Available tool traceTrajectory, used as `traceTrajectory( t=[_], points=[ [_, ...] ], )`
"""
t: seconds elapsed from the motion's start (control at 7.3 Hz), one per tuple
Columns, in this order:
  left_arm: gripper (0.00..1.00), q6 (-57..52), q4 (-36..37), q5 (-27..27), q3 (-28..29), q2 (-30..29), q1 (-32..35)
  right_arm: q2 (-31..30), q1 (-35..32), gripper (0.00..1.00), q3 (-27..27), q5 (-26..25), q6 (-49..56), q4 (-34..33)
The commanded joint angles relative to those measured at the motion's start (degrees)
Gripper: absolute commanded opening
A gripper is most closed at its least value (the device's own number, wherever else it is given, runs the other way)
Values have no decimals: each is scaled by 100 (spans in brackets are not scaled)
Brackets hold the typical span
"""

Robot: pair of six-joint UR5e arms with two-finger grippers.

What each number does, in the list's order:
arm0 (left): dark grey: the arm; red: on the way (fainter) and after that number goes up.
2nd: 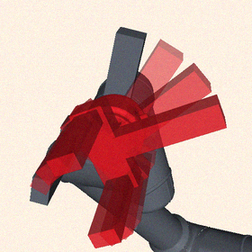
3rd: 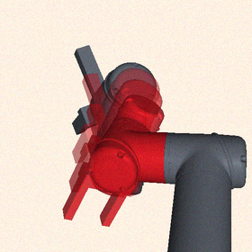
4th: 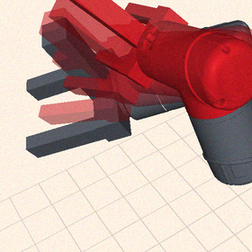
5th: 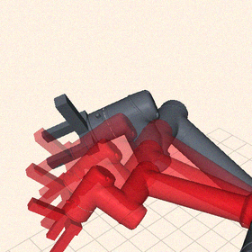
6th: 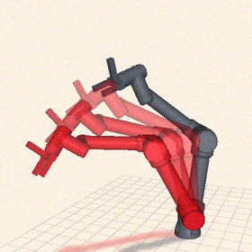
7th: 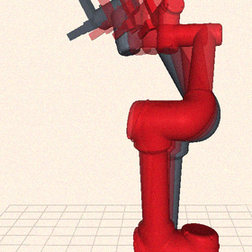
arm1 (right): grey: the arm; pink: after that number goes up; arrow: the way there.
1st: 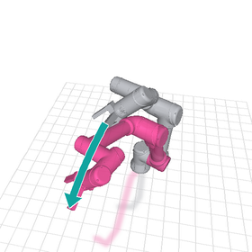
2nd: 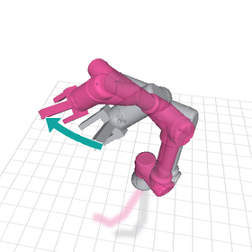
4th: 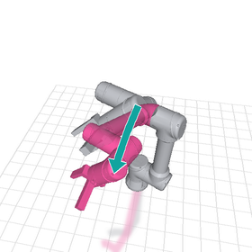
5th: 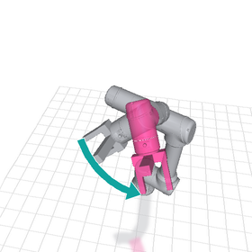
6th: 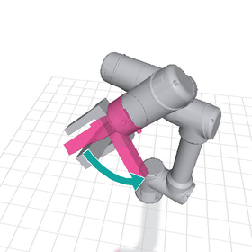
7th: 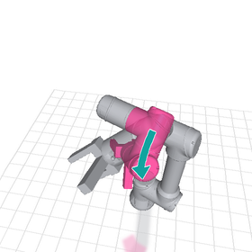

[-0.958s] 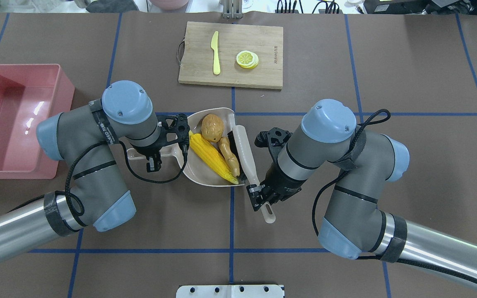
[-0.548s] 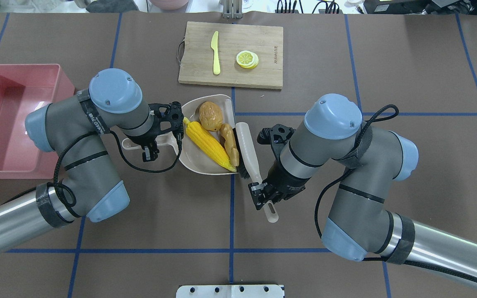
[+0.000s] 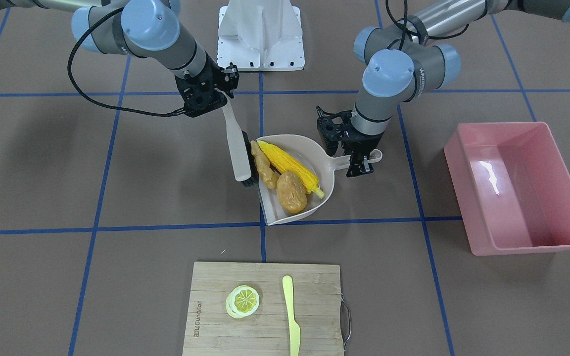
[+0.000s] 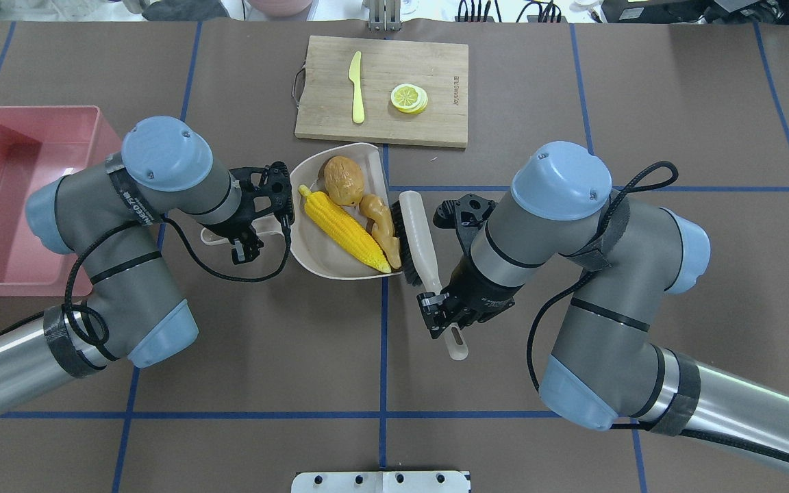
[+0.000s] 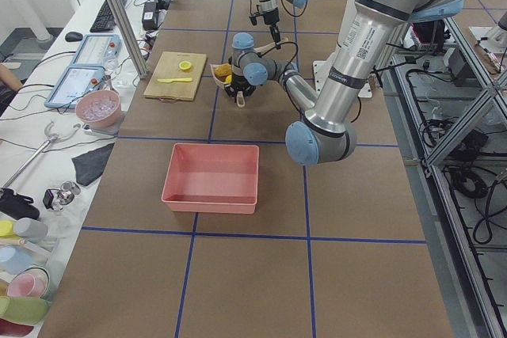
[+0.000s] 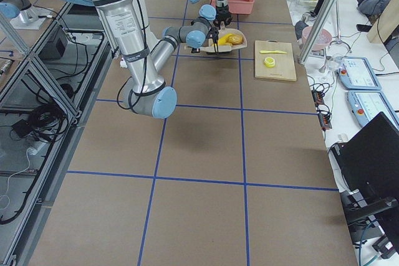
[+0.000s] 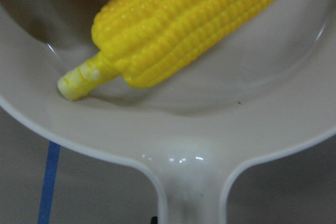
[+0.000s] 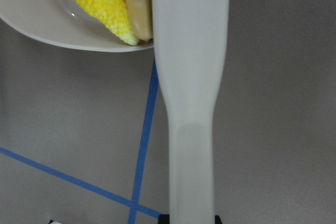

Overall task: Sweep and dump trash into bin
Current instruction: 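Carry the dustpan over the pink bin with left gripper while right withdraws brush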

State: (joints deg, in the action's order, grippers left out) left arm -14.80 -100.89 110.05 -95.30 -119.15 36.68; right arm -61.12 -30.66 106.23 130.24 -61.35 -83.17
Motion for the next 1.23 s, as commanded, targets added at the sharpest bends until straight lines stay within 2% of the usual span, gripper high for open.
traceTrajectory(
  t=[0.0, 0.41, 0.68, 0.82, 1.1],
  points=[
    [0, 39, -159, 8, 11, 50, -3, 4, -98, 0, 47, 1, 9, -67],
    [0, 301, -484, 43, -15, 59, 75, -40, -526, 0, 503, 106, 141, -830],
    [0, 311, -485, 139, -59, 59, 259, -581, -1351, 0, 740, 211, 656, -1182],
    [0, 302, -459, 453, -59, 68, 504, -654, -1912, 0, 750, 395, 1112, -1584],
    [0, 285, -432, 1112, -103, 216, 1109, -960, -2644, 0, 969, 327, 1573, -2778]
  ],
)
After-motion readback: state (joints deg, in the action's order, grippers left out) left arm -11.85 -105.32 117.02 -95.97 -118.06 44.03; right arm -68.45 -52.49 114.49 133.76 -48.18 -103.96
